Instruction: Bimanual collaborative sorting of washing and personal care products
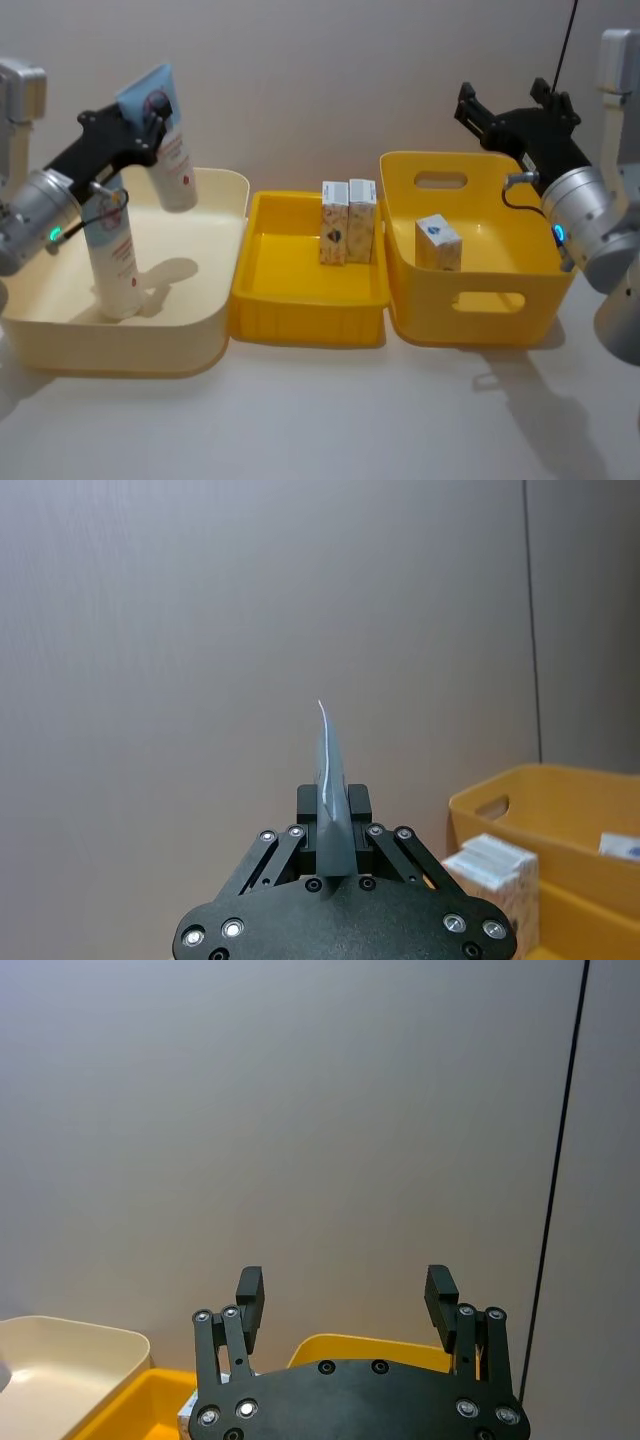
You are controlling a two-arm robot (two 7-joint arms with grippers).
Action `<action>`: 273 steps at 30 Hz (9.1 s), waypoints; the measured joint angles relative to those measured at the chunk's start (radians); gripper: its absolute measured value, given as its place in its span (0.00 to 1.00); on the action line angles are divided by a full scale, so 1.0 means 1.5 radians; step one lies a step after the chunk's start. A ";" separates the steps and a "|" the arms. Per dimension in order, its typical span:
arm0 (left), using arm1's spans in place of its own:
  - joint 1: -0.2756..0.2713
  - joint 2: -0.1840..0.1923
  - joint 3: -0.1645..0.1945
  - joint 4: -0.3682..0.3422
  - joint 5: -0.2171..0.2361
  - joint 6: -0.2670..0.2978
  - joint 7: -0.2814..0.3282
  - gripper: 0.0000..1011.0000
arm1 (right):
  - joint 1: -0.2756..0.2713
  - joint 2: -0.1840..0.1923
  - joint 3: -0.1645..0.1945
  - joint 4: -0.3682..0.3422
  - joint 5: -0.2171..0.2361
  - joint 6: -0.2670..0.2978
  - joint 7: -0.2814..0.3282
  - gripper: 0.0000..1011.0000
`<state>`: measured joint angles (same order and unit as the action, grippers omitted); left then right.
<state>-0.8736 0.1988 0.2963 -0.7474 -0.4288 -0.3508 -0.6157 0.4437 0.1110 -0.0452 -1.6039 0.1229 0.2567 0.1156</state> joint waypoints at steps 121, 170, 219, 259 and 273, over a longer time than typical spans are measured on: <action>-0.074 -0.029 0.076 -0.083 -0.077 0.054 -0.191 0.18 | 0.157 0.027 -0.240 0.255 -0.003 -0.199 0.188 0.99; -0.066 -0.019 0.093 -0.093 -0.096 0.056 -0.171 0.18 | 0.182 -0.046 -0.246 0.311 -0.035 -0.178 0.112 0.68; -0.064 -0.018 0.094 -0.095 -0.097 0.055 -0.168 0.31 | 0.181 -0.050 -0.243 0.311 -0.035 -0.172 0.106 0.52; -0.064 -0.018 0.094 -0.095 -0.097 0.055 -0.168 0.99 | 0.157 0.081 -0.154 0.231 -0.062 -0.149 0.103 0.52; -0.064 -0.018 0.094 -0.095 -0.097 0.055 -0.168 0.99 | 0.156 0.085 -0.119 0.239 -0.101 -0.087 0.019 0.52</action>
<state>-0.9696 0.1720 0.4373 -0.8901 -0.5740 -0.2676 -0.8672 0.6780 0.2384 -0.2236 -1.2453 -0.0291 0.1261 0.1440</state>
